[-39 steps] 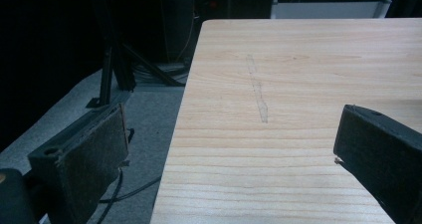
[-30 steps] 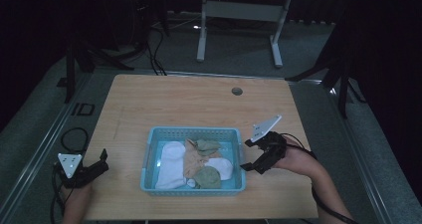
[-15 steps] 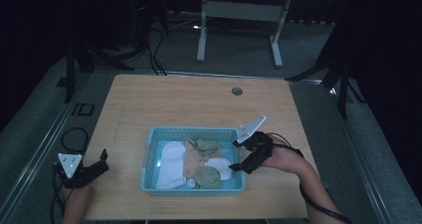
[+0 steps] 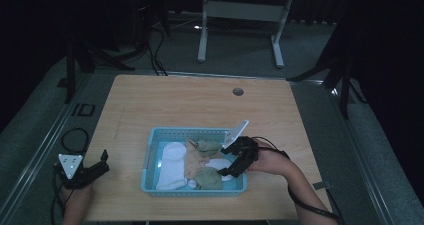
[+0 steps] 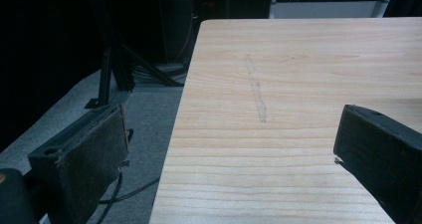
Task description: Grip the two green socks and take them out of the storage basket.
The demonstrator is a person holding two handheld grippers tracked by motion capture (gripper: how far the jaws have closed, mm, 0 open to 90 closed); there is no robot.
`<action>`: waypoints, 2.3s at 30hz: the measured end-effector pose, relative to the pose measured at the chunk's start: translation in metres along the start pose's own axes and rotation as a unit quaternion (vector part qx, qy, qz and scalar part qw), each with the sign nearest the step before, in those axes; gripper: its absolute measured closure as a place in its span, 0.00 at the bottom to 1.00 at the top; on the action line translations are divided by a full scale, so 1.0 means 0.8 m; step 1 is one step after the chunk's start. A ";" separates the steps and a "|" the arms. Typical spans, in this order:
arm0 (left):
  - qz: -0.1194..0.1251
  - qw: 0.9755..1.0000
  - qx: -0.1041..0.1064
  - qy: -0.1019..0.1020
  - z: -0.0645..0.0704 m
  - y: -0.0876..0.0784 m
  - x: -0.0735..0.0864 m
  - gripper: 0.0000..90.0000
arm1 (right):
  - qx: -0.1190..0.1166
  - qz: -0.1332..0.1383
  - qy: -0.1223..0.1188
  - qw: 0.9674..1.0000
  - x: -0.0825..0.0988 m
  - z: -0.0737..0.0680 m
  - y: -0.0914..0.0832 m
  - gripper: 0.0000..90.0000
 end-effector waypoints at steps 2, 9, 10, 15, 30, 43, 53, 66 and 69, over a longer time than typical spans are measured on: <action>0.000 1.000 0.000 0.000 0.000 0.000 0.000 0.00 | -0.007 -0.010 -0.004 1.000 0.000 -0.004 0.007 0.34; 0.001 1.000 0.001 0.001 0.000 0.000 0.000 0.00 | -0.013 -0.030 -0.015 0.999 0.001 -0.009 0.029 0.41; 0.001 1.000 0.001 0.001 0.000 0.000 0.000 0.00 | -0.012 -0.032 -0.015 0.999 -0.001 -0.007 0.034 0.46; 0.001 1.000 0.001 0.002 0.000 0.000 0.000 0.00 | -0.016 -0.043 -0.014 0.999 -0.003 -0.007 0.040 0.51; 0.001 1.000 0.001 0.002 0.000 0.000 0.000 0.00 | -0.024 -0.097 -0.027 0.995 0.010 -0.008 0.066 0.77; 0.000 1.000 0.000 0.002 0.000 0.000 0.000 0.00 | -0.009 -0.083 -0.048 0.995 -0.002 -0.011 0.053 0.90; 0.000 1.000 0.000 0.002 0.000 0.000 0.000 0.00 | -0.012 -0.063 -0.049 0.997 -0.012 -0.012 0.037 0.91; 0.000 1.000 -0.001 0.001 0.000 0.000 0.000 0.00 | 0.004 -0.030 -0.052 0.998 -0.033 -0.005 -0.004 0.91; 0.000 1.000 -0.001 0.001 0.000 0.000 0.000 0.00 | 0.012 -0.026 -0.050 0.998 -0.036 -0.002 -0.010 0.91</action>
Point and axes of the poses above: each handheld gripper's, and its own axes: y roughly forward along the jaws, x roughly out of its underside, z roughly to its right, the point moved 9 cm from there along y, roughly forward along the jaws, and after that the axes turned 2 degrees about x, right-handed, at the moved point
